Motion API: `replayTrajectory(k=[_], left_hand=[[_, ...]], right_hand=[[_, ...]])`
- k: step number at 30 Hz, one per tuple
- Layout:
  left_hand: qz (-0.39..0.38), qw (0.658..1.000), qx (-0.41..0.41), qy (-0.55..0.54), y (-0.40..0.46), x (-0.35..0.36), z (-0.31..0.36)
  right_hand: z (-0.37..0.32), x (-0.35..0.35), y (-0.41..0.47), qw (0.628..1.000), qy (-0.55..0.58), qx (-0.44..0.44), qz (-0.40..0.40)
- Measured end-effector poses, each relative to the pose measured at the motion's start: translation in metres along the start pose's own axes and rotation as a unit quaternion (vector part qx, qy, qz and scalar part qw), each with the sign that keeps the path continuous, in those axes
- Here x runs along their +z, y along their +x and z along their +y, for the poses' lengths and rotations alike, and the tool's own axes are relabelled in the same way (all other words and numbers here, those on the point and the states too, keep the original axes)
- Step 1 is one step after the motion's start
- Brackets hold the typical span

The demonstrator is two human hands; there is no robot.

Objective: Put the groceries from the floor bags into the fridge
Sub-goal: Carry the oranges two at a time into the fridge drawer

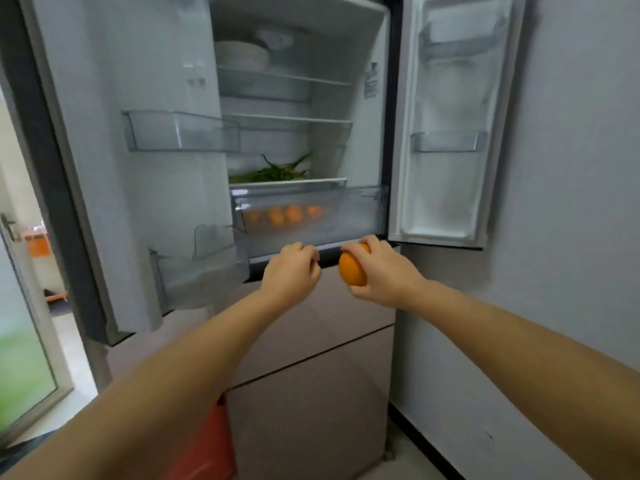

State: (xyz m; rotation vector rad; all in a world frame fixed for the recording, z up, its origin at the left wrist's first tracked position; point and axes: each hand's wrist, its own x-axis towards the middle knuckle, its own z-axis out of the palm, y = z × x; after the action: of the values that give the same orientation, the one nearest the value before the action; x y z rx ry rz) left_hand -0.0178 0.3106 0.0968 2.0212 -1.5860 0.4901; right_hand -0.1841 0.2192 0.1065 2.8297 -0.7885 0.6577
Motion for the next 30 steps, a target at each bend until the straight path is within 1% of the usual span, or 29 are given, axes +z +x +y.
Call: replayTrajectory(k=[4, 7, 11, 13, 16, 18, 19, 20, 21, 23, 24, 25, 27, 30], left_hand=[[0.06, 0.998, 0.006, -0.003, 0.105, 0.02, -0.01], [0.073, 0.997, -0.009, -0.012, 0.186, 0.037, -0.019], [0.099, 0.994, -0.038, 0.02, 0.279, 0.052, -0.04], [0.081, 0.994, -0.065, 0.047, 0.311, 0.064, -0.054], [-0.002, 0.989, -0.12, 0.089, 0.345, 0.088, -0.079], [-0.056, 0.983, -0.153, 0.08, 0.36, 0.102, -0.094], [-0.082, 0.98, -0.169, 0.066, 0.365, 0.107, -0.099], [-0.106, 0.976, -0.182, 0.055, 0.368, 0.11, -0.102], [-0.124, 0.972, -0.193, 0.054, 0.369, 0.112, -0.104], [-0.145, 0.964, -0.216, 0.062, 0.37, 0.112, -0.104], [-0.155, 0.959, -0.227, 0.064, 0.37, 0.111, -0.102], [-0.166, 0.955, -0.236, 0.067, 0.371, 0.11, -0.101], [-0.178, 0.946, -0.258, 0.076, 0.371, 0.109, -0.097], [-0.166, 0.941, -0.284, 0.078, 0.371, 0.107, -0.095]], right_hand=[[0.049, -0.009, 0.091, 0.998, -0.004, -0.014, 0.058], [0.086, -0.012, 0.157, 0.995, 0.039, 0.006, 0.087], [0.131, -0.01, 0.236, 0.989, 0.088, 0.019, 0.115], [0.151, -0.002, 0.271, 0.988, 0.1, 0.015, 0.119], [0.177, 0.02, 0.325, 0.988, 0.109, -0.007, 0.112], [0.188, 0.035, 0.368, 0.987, 0.119, -0.032, 0.105], [0.192, 0.043, 0.391, 0.988, 0.121, -0.045, 0.088], [0.193, 0.051, 0.414, 0.99, 0.122, -0.057, 0.051], [0.194, 0.061, 0.437, 0.99, 0.121, -0.067, -0.006], [0.192, 0.085, 0.478, 0.978, 0.11, -0.085, -0.157], [0.19, 0.101, 0.495, 0.963, 0.097, -0.093, -0.234], [0.188, 0.118, 0.511, 0.947, 0.078, -0.102, -0.294], [0.182, 0.152, 0.533, 0.919, 0.039, -0.13, -0.37], [0.174, 0.187, 0.547, 0.871, 0.026, -0.154, -0.465]])
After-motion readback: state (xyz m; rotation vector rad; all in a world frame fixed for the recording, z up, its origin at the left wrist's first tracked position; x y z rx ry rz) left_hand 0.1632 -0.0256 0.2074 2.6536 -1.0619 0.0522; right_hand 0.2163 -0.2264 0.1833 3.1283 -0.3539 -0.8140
